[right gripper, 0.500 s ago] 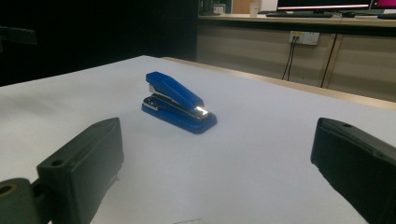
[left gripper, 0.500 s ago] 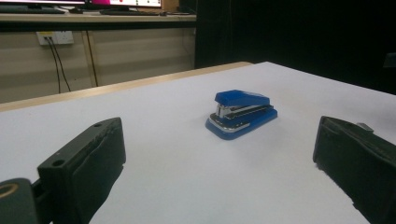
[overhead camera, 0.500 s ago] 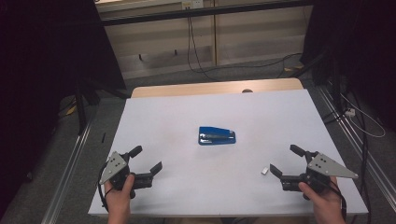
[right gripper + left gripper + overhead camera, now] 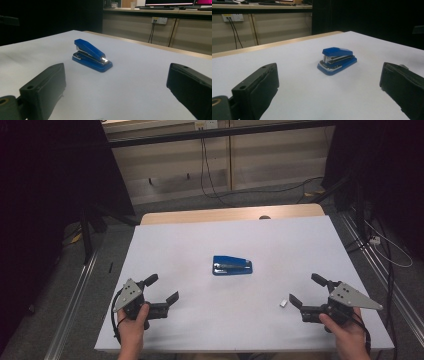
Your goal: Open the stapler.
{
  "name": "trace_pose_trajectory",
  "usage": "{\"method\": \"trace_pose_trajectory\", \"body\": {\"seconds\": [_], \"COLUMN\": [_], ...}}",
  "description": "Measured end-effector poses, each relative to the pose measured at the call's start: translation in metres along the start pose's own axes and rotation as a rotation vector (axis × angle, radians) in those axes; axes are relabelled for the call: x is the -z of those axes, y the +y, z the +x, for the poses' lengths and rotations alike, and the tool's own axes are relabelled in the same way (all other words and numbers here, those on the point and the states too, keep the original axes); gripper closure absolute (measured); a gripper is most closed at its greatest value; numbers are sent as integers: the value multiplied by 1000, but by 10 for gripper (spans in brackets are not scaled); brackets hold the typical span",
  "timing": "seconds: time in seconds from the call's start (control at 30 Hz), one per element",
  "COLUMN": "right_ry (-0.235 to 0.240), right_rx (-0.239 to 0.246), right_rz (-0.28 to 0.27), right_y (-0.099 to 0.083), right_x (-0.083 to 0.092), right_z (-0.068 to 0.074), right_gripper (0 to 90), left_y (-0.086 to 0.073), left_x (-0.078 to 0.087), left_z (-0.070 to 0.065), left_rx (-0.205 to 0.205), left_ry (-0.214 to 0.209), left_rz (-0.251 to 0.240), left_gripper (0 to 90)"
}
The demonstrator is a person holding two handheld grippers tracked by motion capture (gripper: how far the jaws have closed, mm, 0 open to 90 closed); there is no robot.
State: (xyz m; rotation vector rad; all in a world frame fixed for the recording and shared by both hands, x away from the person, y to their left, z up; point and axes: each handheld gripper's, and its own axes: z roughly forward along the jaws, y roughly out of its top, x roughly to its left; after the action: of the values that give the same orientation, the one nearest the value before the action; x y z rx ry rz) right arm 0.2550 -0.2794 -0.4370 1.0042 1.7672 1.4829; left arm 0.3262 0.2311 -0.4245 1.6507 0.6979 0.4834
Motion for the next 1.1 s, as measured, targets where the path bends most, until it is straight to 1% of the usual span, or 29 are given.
{"method": "trace_pose_trajectory", "body": {"seconds": [0.1, 0.13, 0.17, 0.2, 0.27, 0.3, 0.37, 0.43, 0.47, 0.5, 0.57, 0.63, 0.7, 0.83, 0.9, 0.93, 1.0, 1.1], "right_ry": [-5, -13, -13, -17, -24, -27, -32, -41, -42, -42, -48, -50, -52, -49, -47, -46, -42, -37], "right_rx": [5, 12, 12, 19, 27, 31, 29, 21, 20, 20, 16, 20, 33, 27, 29, 31, 35, 25], "right_rz": [4, 5, 5, 6, 8, 10, 12, 8, 9, 9, 5, 4, 5, 2, 2, 4, 3, 3], "right_y": [0, 0, 0, 0, 1, 1, 1, 2, 2, 2, 5, 6, 8, 10, 12, 12, 14, 16], "right_x": [-3, -6, -6, -7, -10, -11, -13, -16, -17, -17, -20, -21, -25, -30, -34, -36, -39, -44], "right_z": [0, -1, -1, -1, -2, -3, -5, -8, -9, -9, -11, -11, -11, -12, -12, -11, -11, -10], "right_gripper": [22, 22, 22, 22, 22, 22, 22, 22, 22, 22, 22, 22, 22, 23, 24, 24, 26, 28], "left_y": [1, 2, 2, 3, 4, 5, 6, 6, 7, 7, 8, 8, 8, 9, 10, 11, 11, 12], "left_x": [-5, -9, -9, -12, -17, -19, -24, -28, -32, -32, -38, -40, -44, -48, -52, -54, -59, -66], "left_z": [0, 2, 2, 2, 3, 4, 4, 4, 2, 2, 0, -1, -1, 0, 0, 0, -1, -1], "left_rx": [10, 10, 10, 19, 28, 26, 23, 30, 19, 19, 14, 17, 16, 20, 18, 9, 9, 1], "left_ry": [5, 8, 8, 6, 1, -1, -9, -24, -26, -26, -38, -43, -46, -46, -49, -48, -53, -58], "left_rz": [-11, -9, -9, -14, -15, -12, -8, -6, 9, 9, 13, 13, 14, 10, 7, 6, 5, 12], "left_gripper": [23, 23, 23, 23, 23, 23, 22, 18, 17, 16, 16, 16, 15, 16, 16, 16, 17, 18]}}
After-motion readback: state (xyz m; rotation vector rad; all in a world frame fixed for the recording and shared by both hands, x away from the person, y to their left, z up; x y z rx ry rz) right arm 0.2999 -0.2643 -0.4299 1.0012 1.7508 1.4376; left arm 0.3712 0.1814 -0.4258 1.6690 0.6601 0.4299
